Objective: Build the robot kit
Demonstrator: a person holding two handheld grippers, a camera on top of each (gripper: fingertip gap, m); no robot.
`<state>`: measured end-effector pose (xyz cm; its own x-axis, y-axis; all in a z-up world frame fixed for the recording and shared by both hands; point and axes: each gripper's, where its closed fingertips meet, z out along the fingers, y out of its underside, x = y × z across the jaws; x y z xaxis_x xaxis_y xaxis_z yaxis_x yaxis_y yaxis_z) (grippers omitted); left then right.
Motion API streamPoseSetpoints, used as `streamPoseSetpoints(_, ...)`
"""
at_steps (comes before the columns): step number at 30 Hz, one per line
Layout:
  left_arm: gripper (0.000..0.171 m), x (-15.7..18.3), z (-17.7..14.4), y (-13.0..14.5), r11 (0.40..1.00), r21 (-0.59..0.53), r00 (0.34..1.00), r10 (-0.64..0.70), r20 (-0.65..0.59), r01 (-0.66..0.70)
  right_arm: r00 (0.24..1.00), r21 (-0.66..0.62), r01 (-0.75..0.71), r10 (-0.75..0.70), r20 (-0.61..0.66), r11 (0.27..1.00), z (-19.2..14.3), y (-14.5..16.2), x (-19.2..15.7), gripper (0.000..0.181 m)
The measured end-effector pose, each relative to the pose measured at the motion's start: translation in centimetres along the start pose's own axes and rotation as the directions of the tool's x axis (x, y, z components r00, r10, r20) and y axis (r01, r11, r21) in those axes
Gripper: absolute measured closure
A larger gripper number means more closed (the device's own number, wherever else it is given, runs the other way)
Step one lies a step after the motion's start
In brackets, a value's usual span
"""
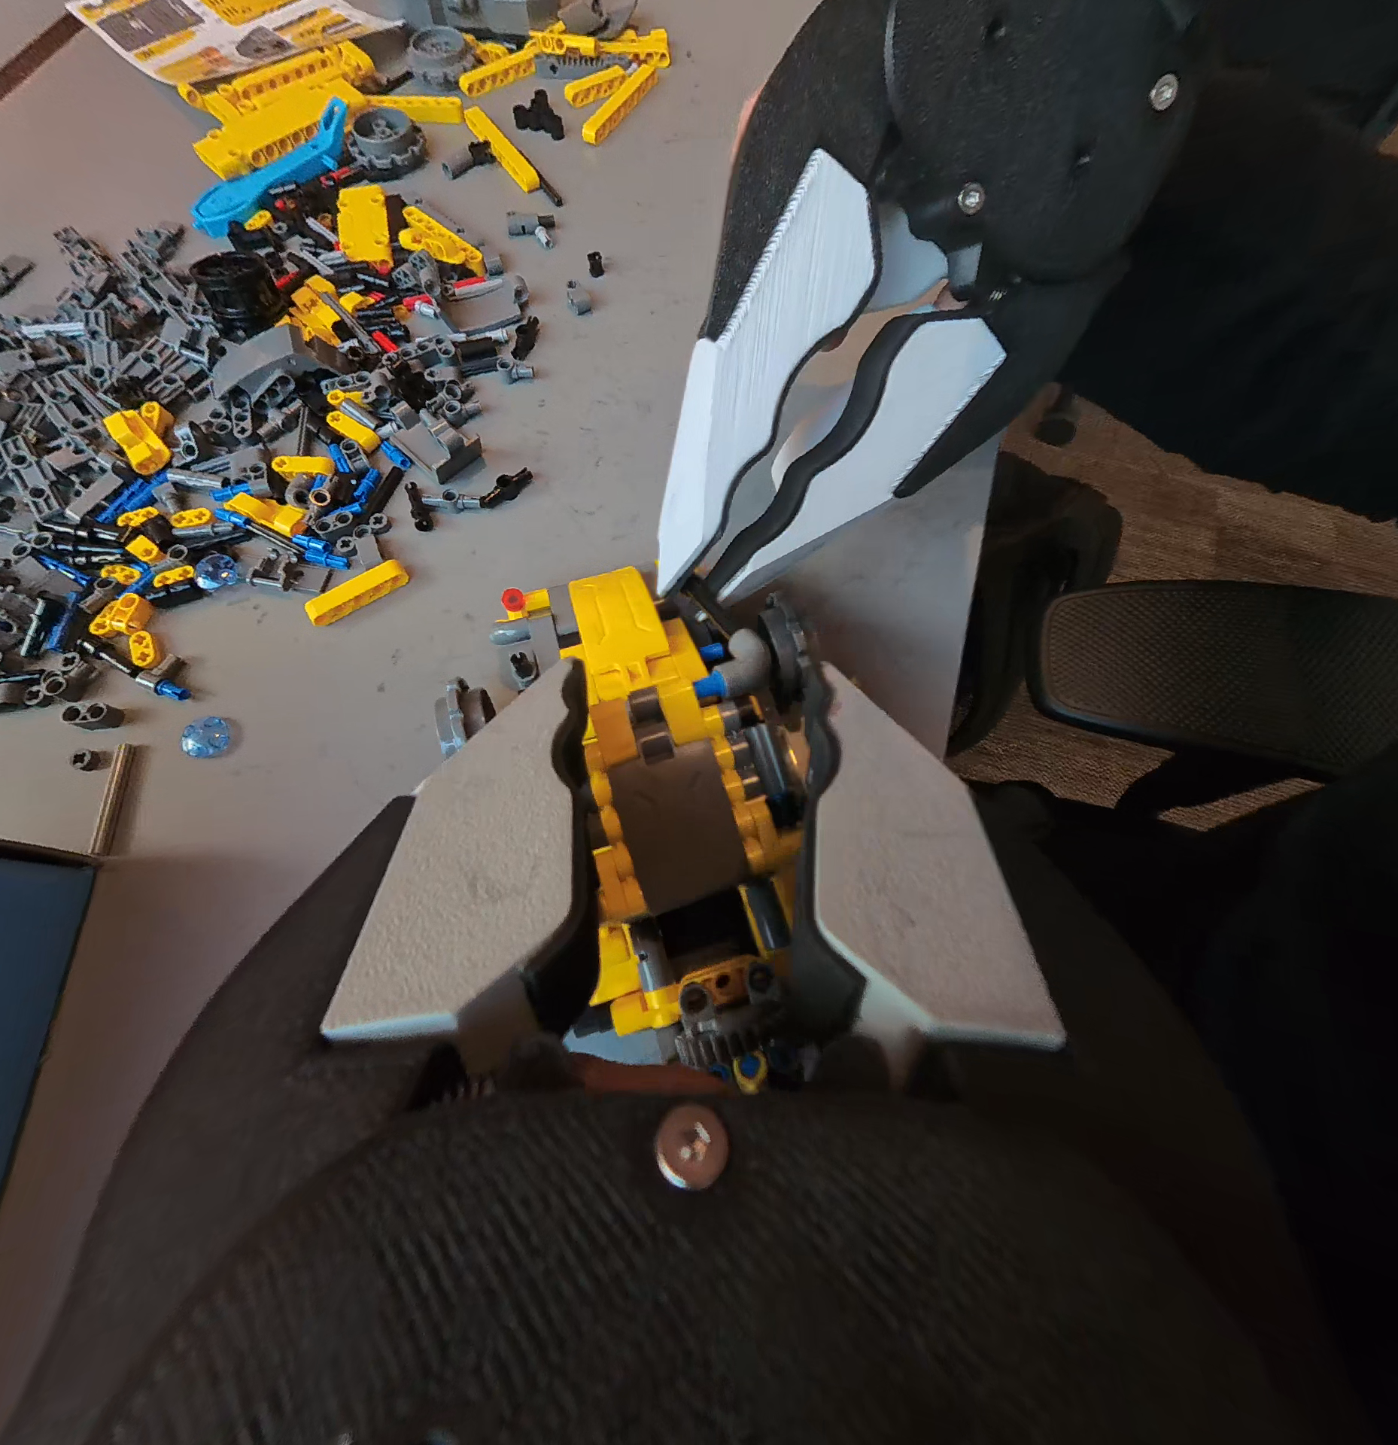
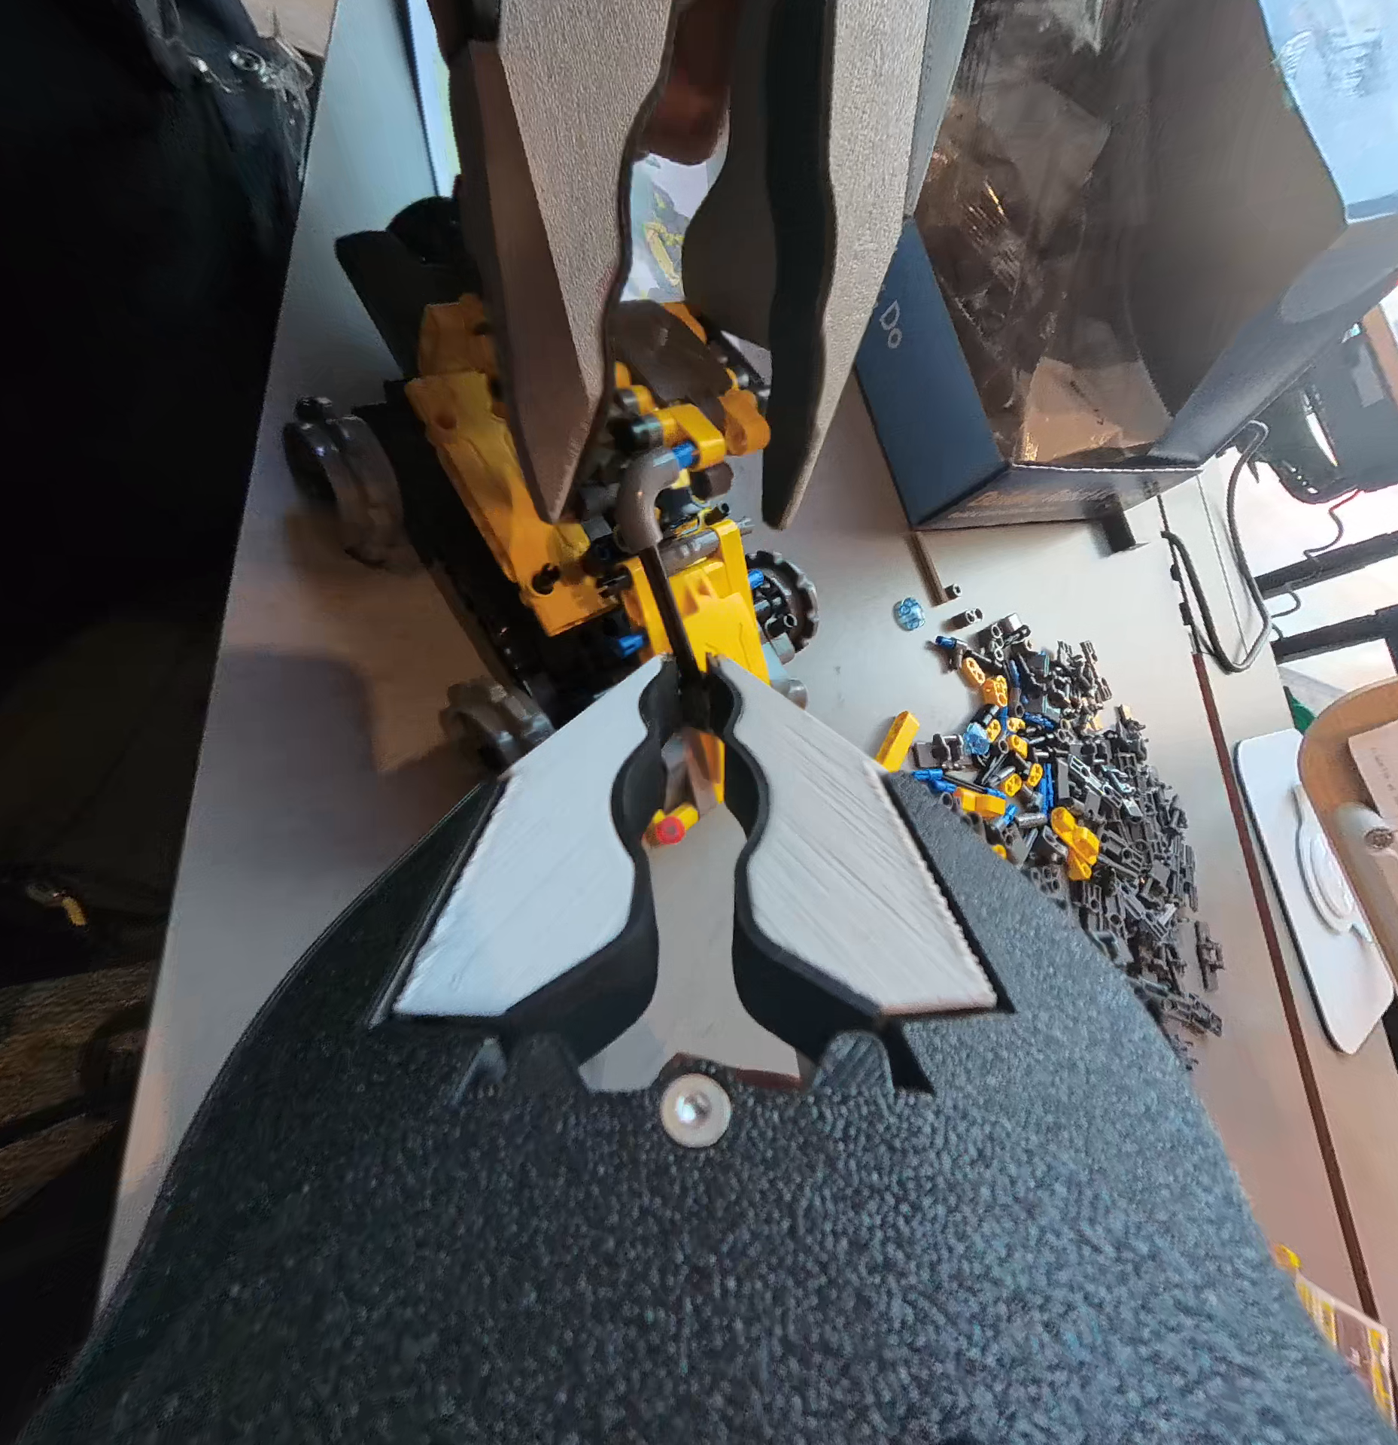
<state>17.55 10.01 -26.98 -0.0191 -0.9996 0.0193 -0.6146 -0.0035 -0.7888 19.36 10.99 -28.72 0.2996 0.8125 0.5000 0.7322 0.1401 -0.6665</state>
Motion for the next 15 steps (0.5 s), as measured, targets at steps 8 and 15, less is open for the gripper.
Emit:
streamPoseSetpoints(8, 0.117, -0.2, -0.4, -0.5, 1.0, -0.004, 0.998, 0.029, 0.054, -0.029, 0.999, -0.035, -0.012, 0.013, 0.029, 0.999, -0.9, 0.1, -0.2, 0.176)
streamPoseSetpoints(15, 0.107, -0.8, -1.8, 0.9, 0.998, -0.042, 0.997, -0.051, 0.066, 0.054, 0.99, 0.03, -0.132, 0.133, -0.047, 0.991, -2.5, 0.6, 0.9, 0.176)
